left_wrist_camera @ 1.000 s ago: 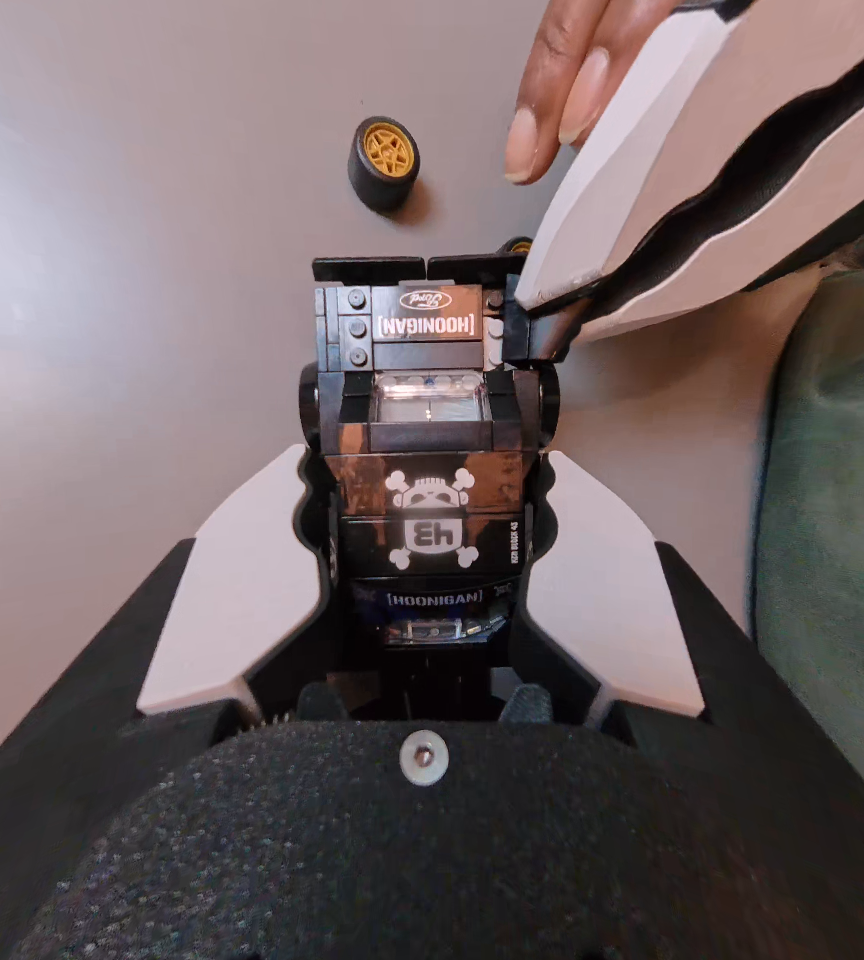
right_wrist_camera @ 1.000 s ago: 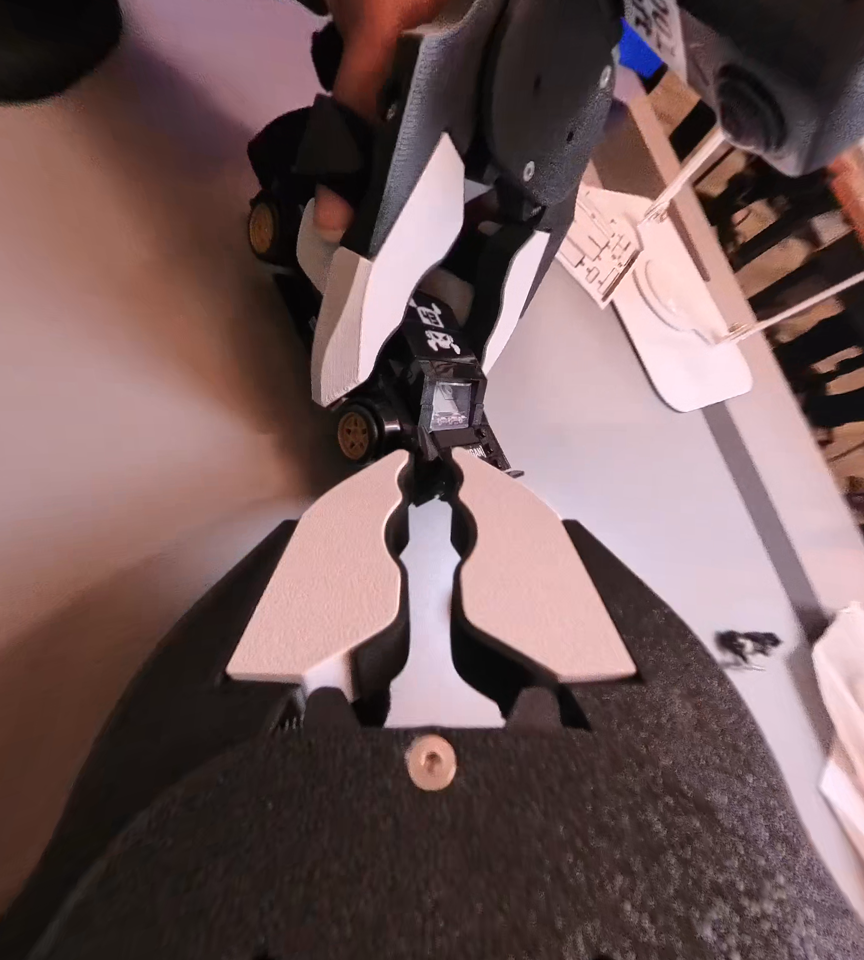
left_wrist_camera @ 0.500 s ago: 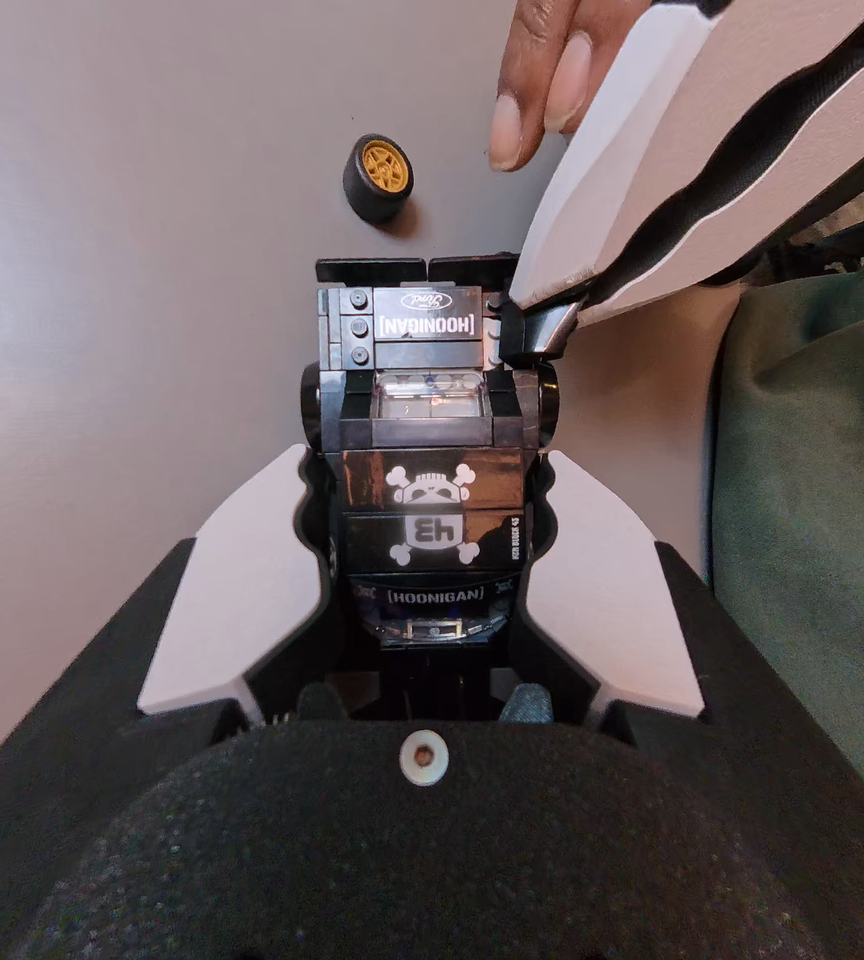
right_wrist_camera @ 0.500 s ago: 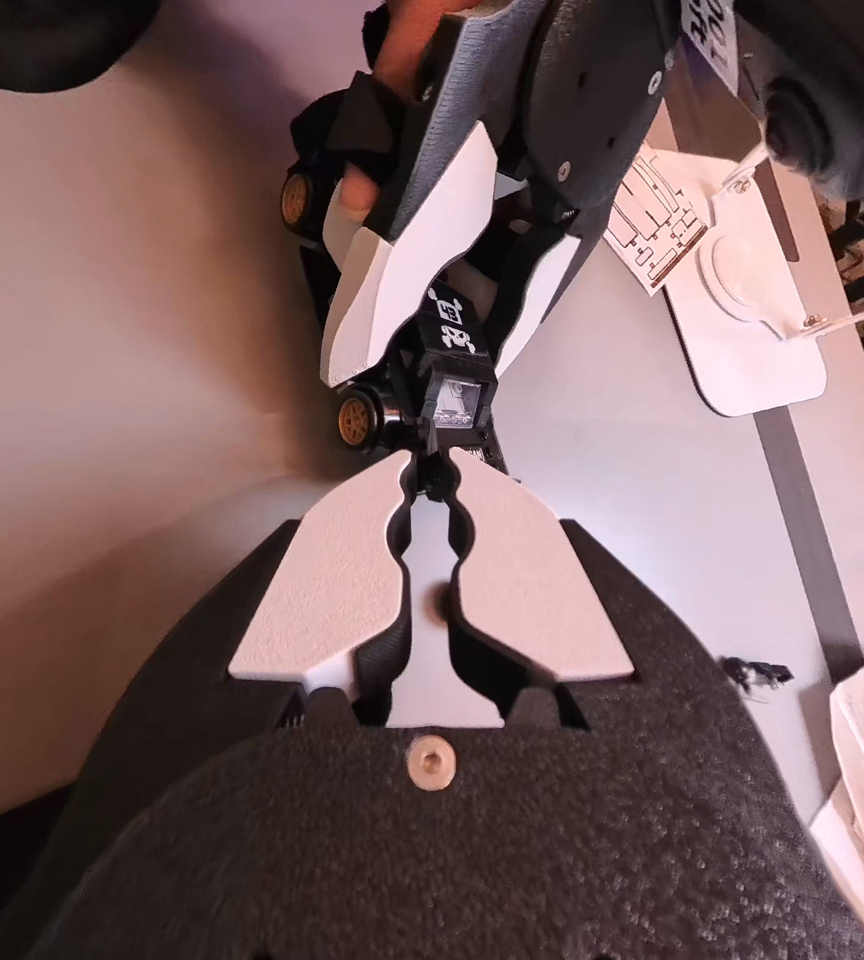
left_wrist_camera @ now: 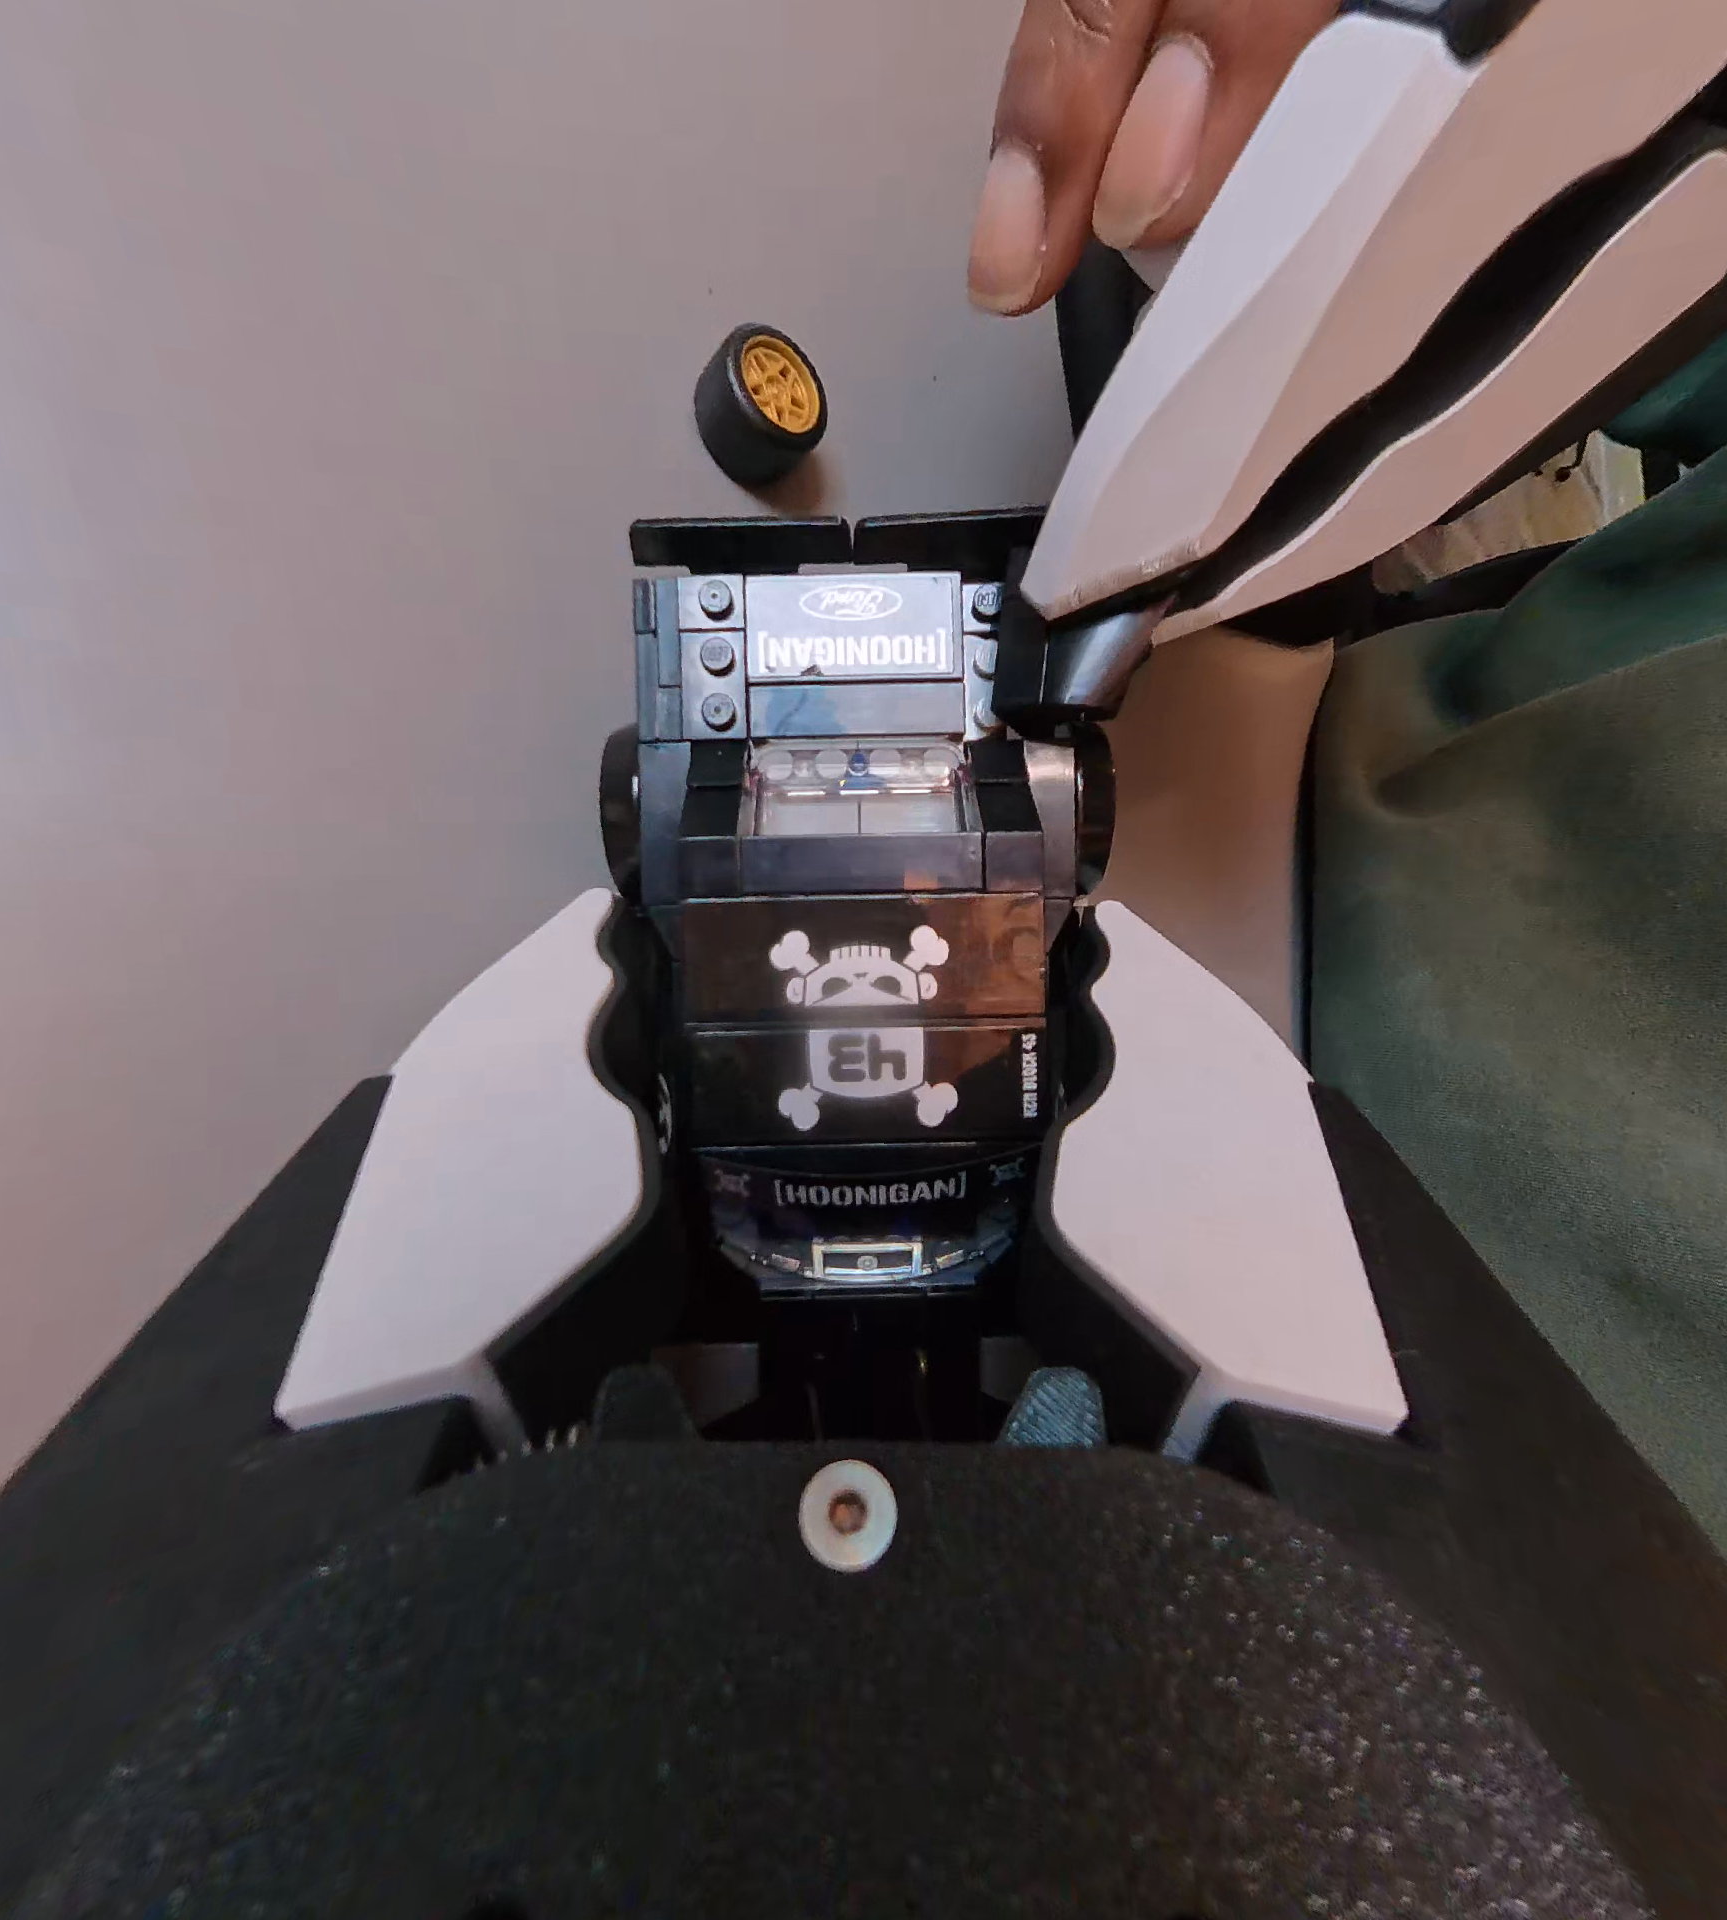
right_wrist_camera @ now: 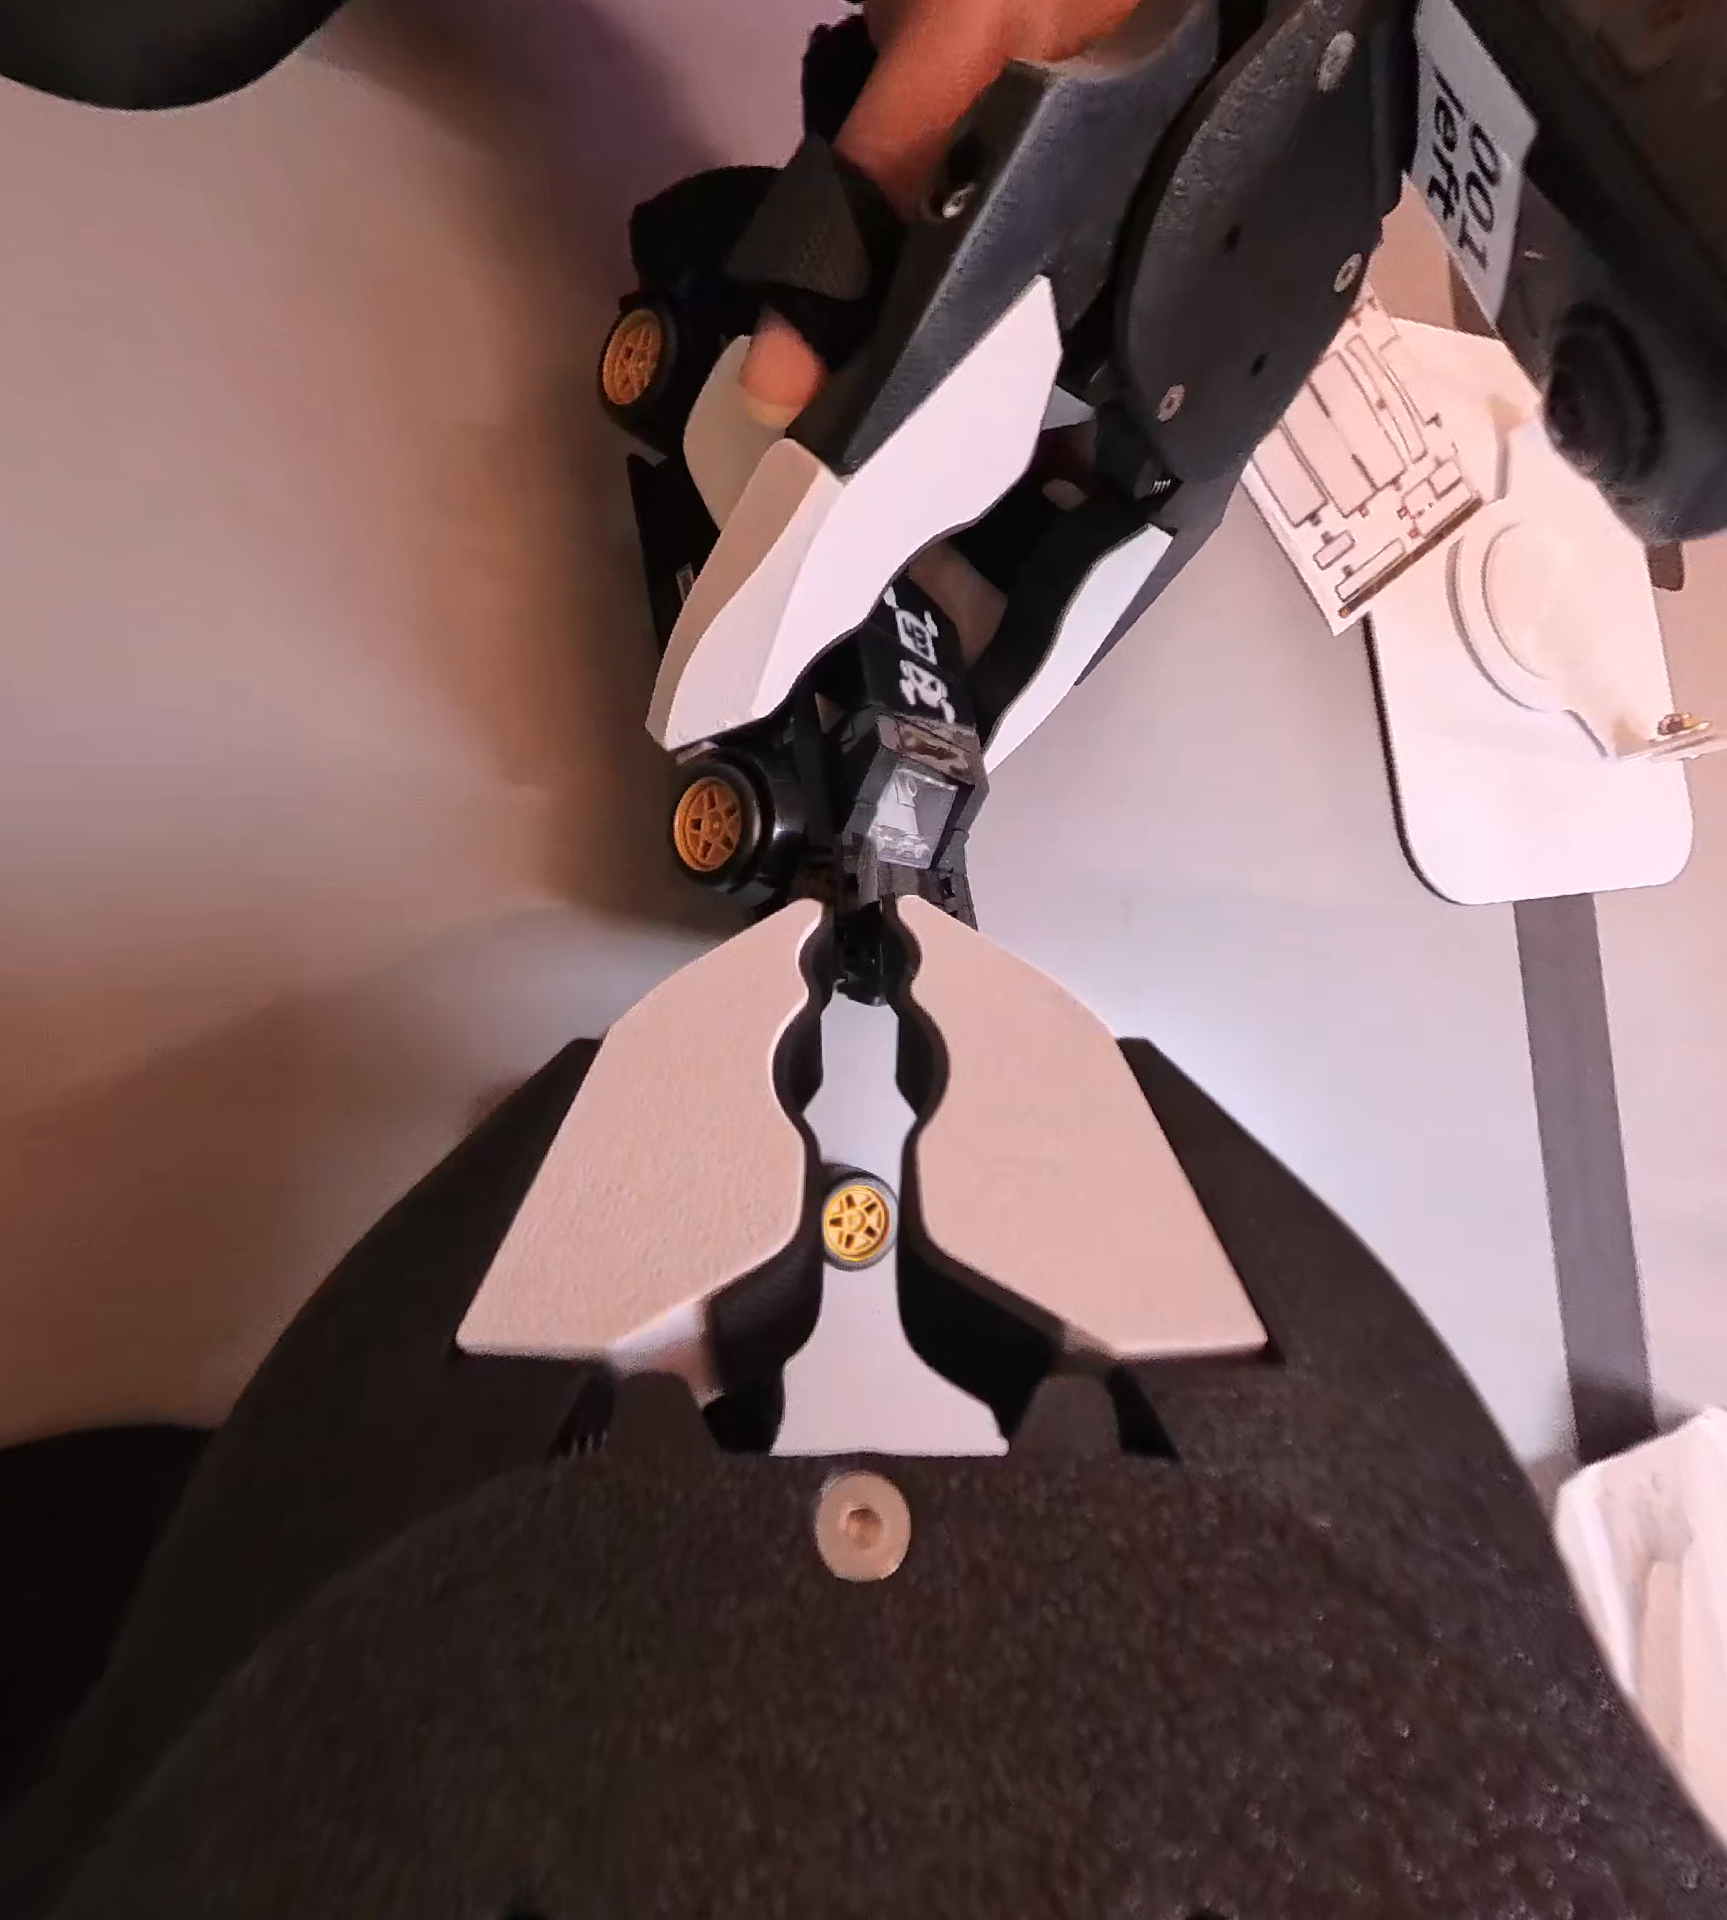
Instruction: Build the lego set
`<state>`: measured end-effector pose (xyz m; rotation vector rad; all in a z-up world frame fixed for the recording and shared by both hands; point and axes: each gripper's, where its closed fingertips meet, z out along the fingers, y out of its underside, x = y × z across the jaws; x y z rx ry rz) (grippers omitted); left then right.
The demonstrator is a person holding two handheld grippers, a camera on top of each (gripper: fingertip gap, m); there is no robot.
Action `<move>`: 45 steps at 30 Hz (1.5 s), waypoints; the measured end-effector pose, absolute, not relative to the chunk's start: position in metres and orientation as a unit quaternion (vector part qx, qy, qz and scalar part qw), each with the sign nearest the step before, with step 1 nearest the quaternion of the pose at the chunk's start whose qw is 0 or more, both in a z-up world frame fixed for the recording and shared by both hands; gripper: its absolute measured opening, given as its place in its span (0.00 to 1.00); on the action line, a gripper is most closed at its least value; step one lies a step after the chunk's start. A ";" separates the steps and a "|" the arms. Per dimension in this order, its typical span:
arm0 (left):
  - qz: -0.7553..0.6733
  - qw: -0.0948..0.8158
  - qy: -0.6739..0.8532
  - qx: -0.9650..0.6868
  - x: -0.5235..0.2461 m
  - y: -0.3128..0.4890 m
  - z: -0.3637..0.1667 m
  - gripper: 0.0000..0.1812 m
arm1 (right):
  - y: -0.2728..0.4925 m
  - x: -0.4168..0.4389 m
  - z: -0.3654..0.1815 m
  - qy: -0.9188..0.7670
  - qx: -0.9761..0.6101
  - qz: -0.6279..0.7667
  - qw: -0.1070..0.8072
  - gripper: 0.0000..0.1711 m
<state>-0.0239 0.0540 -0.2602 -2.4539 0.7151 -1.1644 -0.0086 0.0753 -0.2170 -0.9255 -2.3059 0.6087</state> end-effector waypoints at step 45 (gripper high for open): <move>-0.193 0.236 0.288 -0.908 -0.030 0.052 -0.280 0.42 | 0.063 0.005 -0.253 -0.781 -0.097 0.023 0.616 0.05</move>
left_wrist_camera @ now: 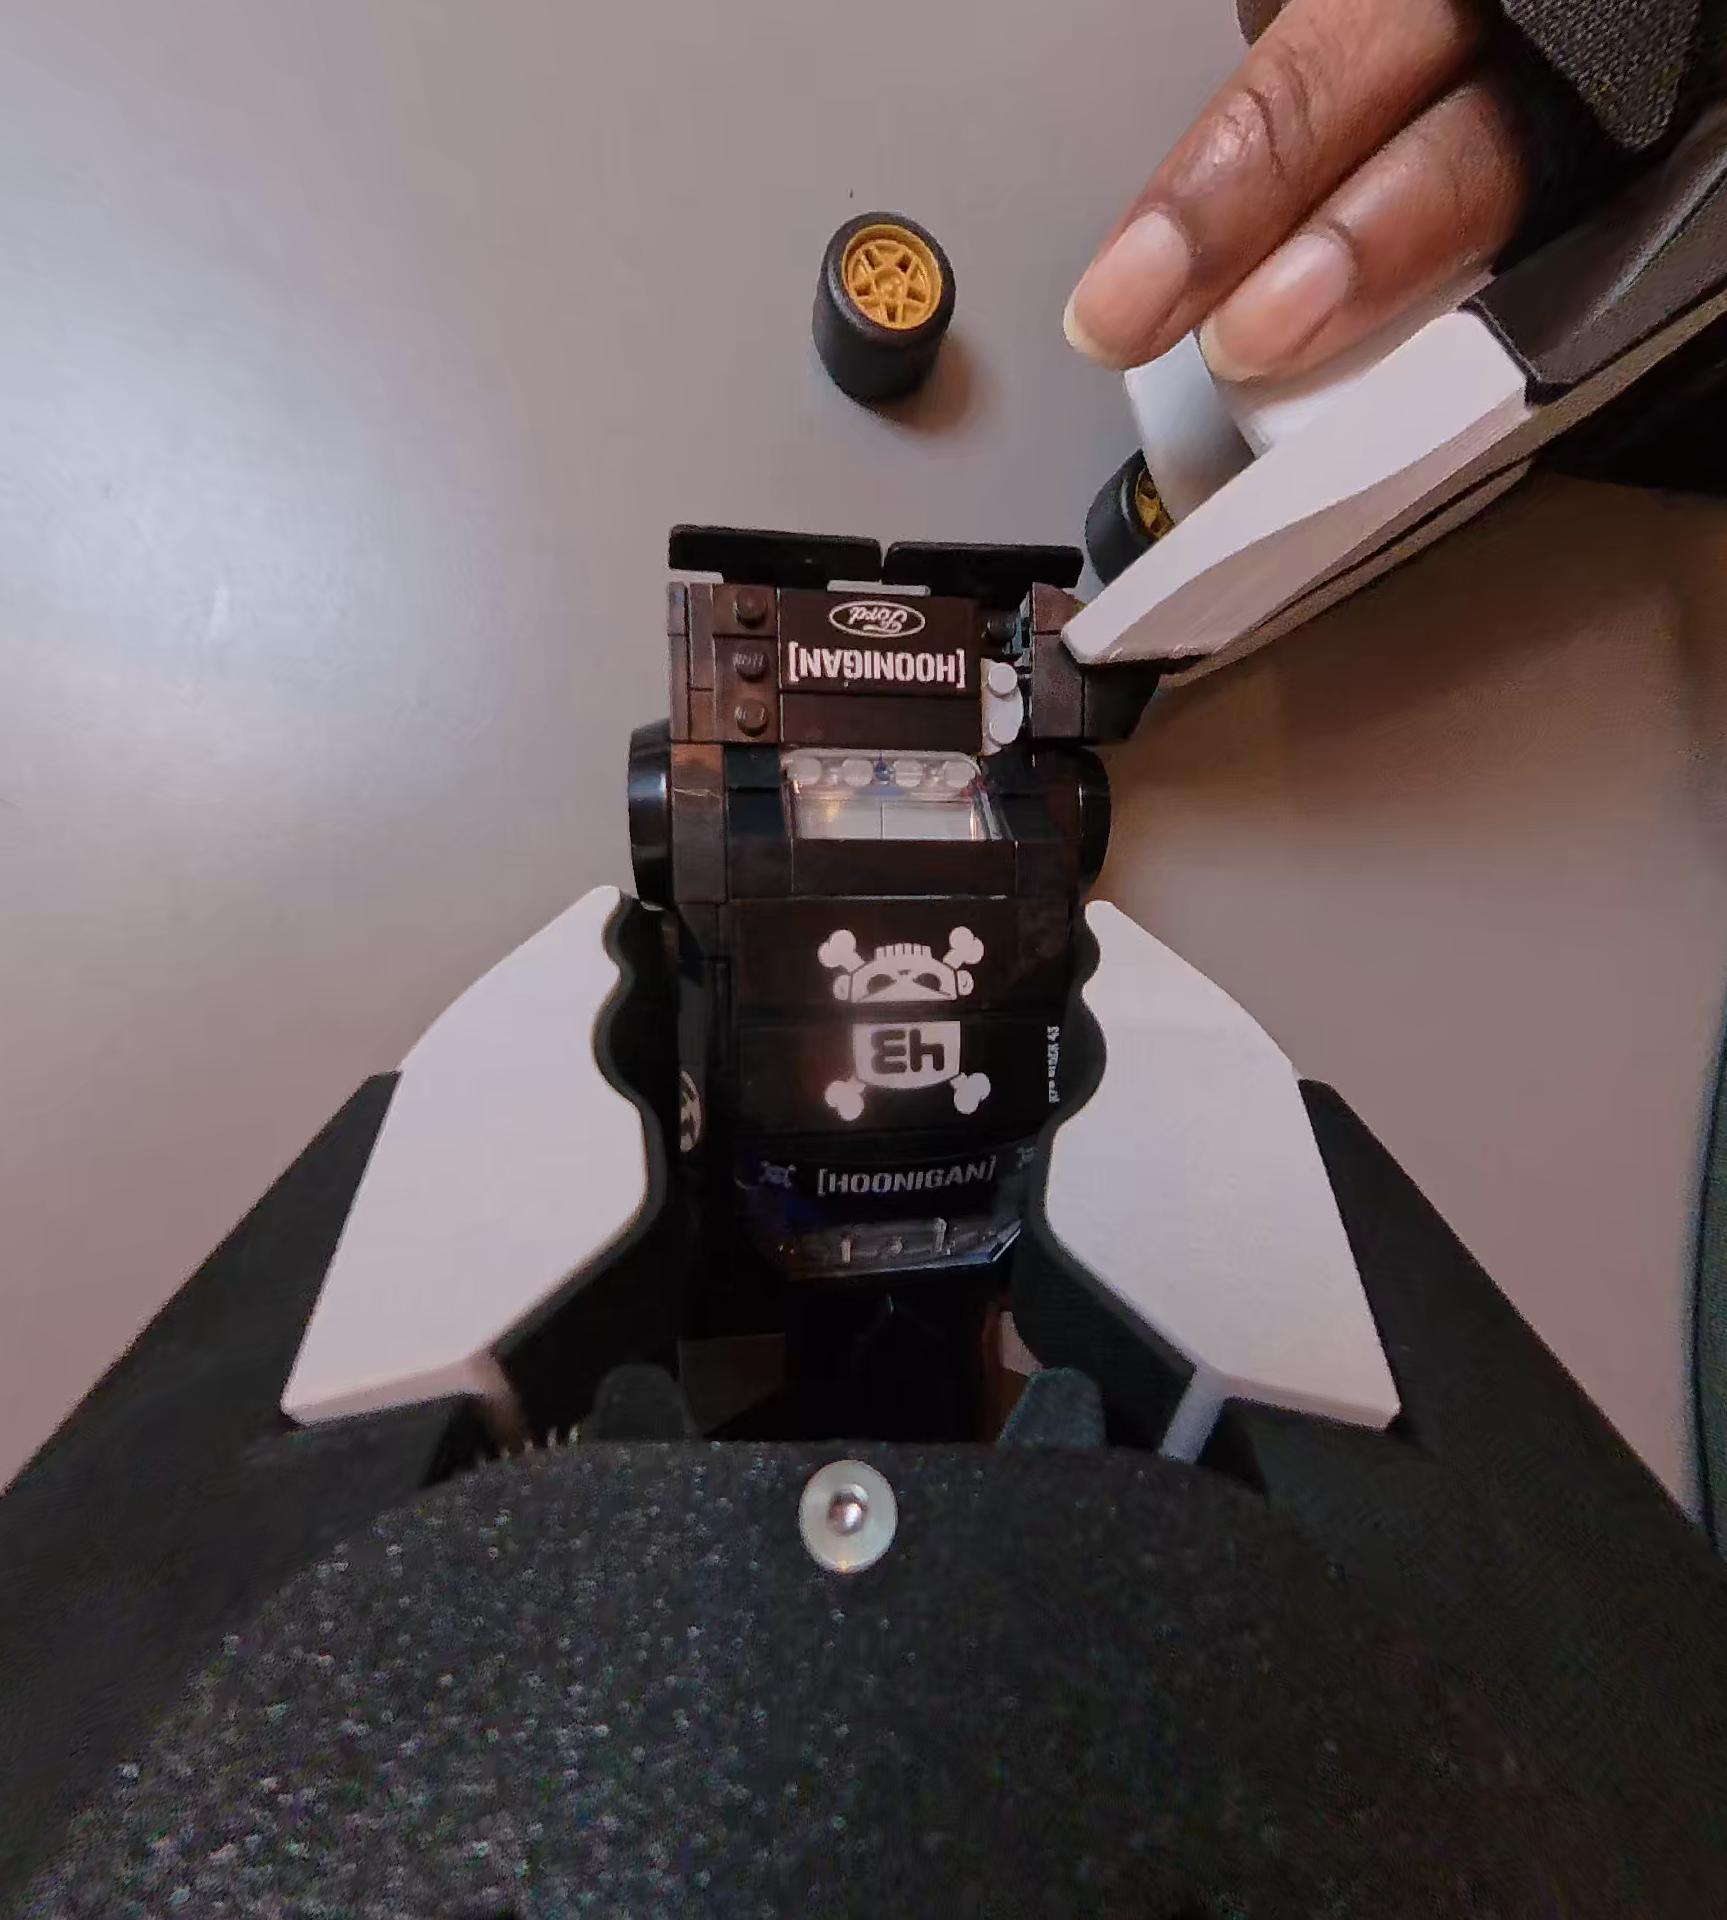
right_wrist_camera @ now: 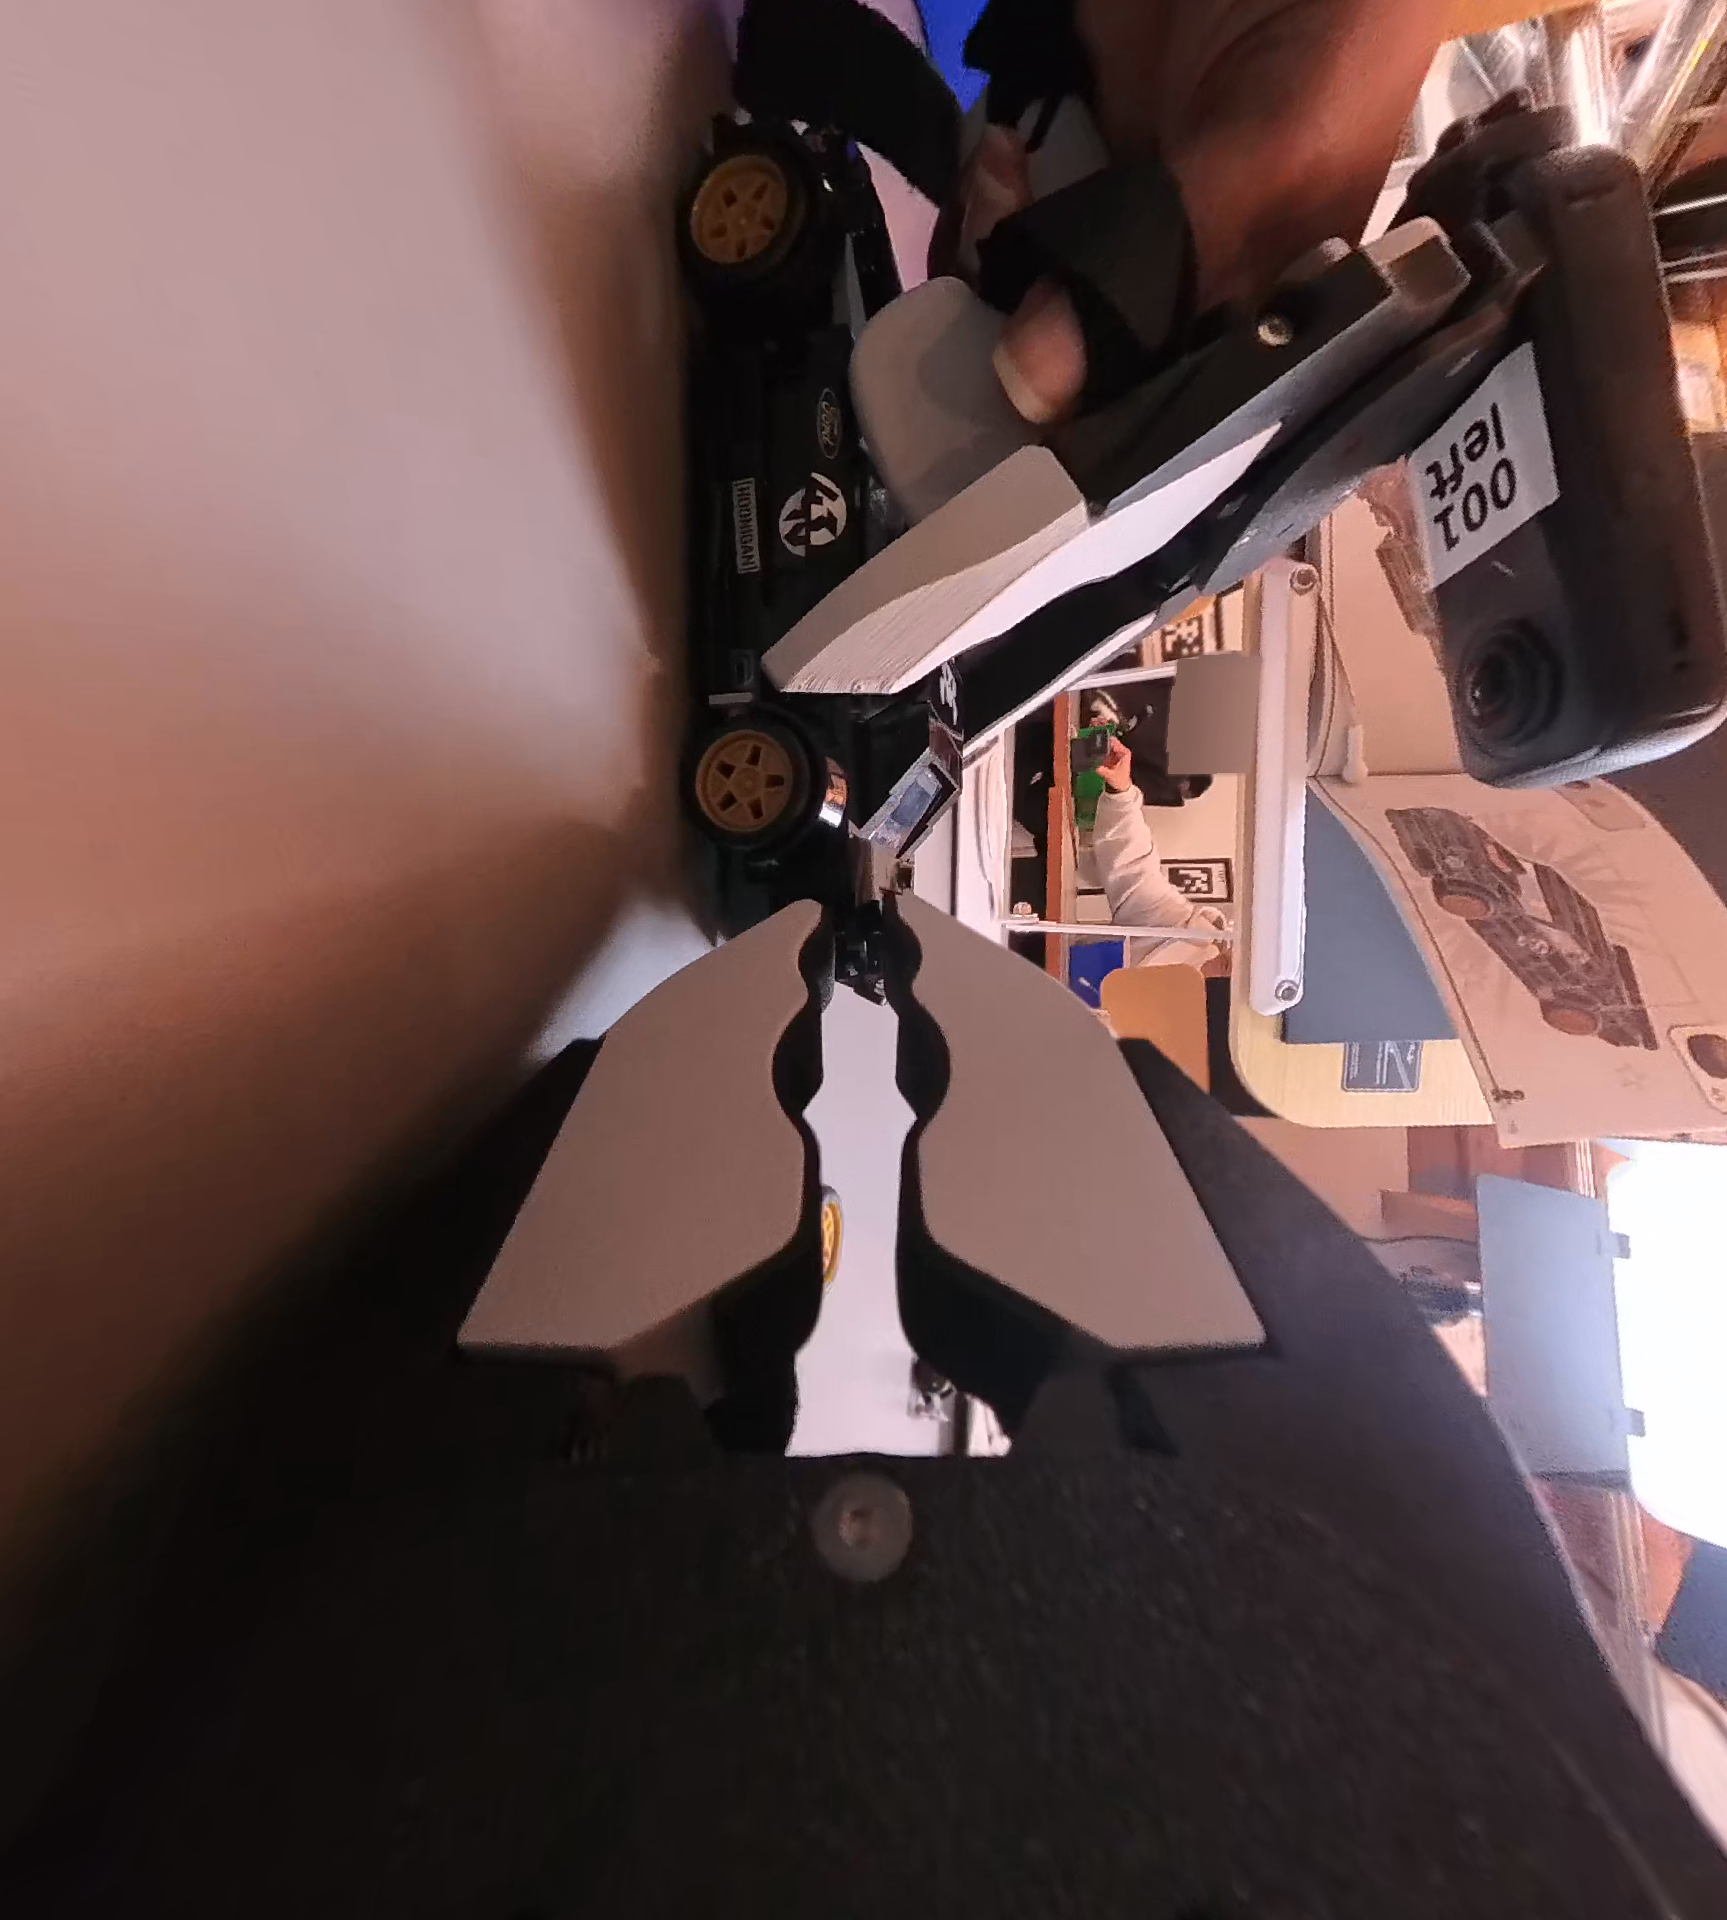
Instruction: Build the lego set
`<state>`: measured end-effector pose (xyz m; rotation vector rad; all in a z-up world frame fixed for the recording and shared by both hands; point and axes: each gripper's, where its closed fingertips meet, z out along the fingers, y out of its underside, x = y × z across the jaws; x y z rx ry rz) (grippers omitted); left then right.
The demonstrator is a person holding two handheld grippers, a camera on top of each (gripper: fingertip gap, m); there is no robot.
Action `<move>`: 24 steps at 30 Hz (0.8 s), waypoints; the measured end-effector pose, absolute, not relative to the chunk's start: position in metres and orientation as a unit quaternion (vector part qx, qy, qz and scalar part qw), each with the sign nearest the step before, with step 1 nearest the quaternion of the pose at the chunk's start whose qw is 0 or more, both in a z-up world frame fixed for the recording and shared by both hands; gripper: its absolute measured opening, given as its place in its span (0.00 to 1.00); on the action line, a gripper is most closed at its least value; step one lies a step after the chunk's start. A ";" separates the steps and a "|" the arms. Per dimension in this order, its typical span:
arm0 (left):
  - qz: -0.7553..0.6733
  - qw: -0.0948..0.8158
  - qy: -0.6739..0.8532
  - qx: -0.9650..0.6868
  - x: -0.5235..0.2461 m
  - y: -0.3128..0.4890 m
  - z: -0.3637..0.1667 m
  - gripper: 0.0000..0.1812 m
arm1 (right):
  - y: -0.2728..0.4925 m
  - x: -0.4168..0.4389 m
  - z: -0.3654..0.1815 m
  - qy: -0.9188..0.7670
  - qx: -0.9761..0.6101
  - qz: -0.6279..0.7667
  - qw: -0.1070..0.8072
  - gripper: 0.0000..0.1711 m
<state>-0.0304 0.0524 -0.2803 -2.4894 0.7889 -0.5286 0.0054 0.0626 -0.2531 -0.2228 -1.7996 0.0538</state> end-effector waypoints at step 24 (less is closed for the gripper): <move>-0.187 0.236 0.283 -0.911 -0.032 0.050 -0.280 0.42 | 0.061 0.003 -0.247 -0.783 -0.072 0.019 0.618 0.05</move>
